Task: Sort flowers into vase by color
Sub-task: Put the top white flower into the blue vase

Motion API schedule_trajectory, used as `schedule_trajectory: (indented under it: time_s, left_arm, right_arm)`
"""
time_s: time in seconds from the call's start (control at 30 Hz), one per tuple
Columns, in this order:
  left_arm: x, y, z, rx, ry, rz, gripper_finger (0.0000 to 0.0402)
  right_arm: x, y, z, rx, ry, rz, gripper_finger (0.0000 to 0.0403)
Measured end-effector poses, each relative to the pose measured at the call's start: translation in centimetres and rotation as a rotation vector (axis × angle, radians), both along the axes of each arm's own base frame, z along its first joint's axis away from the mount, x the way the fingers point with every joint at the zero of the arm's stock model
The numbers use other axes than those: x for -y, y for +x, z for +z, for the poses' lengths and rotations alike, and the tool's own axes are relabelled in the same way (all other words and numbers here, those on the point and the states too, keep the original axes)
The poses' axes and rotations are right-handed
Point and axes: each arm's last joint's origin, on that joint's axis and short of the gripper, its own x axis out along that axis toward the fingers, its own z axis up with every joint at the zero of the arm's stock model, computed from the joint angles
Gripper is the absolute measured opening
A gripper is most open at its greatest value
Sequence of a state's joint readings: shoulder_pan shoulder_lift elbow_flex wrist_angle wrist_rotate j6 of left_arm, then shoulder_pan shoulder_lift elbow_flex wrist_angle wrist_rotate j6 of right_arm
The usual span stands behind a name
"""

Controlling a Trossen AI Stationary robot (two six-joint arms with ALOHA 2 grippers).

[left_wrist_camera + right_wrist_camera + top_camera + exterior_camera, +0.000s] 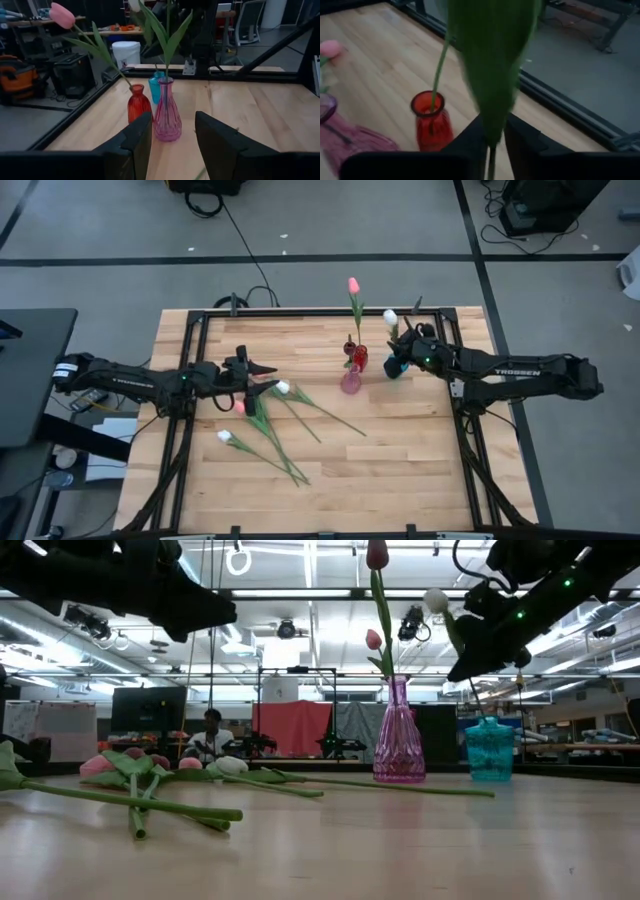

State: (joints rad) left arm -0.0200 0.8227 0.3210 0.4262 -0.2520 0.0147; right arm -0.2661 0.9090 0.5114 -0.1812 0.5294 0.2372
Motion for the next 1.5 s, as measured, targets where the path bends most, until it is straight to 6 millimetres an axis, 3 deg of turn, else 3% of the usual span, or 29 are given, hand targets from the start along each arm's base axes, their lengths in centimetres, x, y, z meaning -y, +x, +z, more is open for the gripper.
schedule_trajectory:
  time_s: [0.37,0.7,1.13,1.5]
  left_arm:
    - [0.0,0.0,0.0,0.001,-0.015,-0.001,0.0157]
    - [0.0,0.0,-0.1,-0.001,-0.019,0.0,0.0157]
    - [0.0,0.0,-0.4,-0.032,-0.023,0.019,0.0157]
    - [-0.1,0.0,-0.4,-0.03,-0.028,0.037,0.0157]
  right_arm:
    - [-0.7,-0.5,2.6,-0.045,0.182,0.012,0.0161]
    - [-2.2,-0.3,5.2,-0.004,0.216,0.042,0.0163]
    - [-3.5,-0.4,5.0,-0.023,0.266,0.068,0.0162]
    - [-5.8,-0.2,5.0,0.014,0.331,0.147,0.0162]
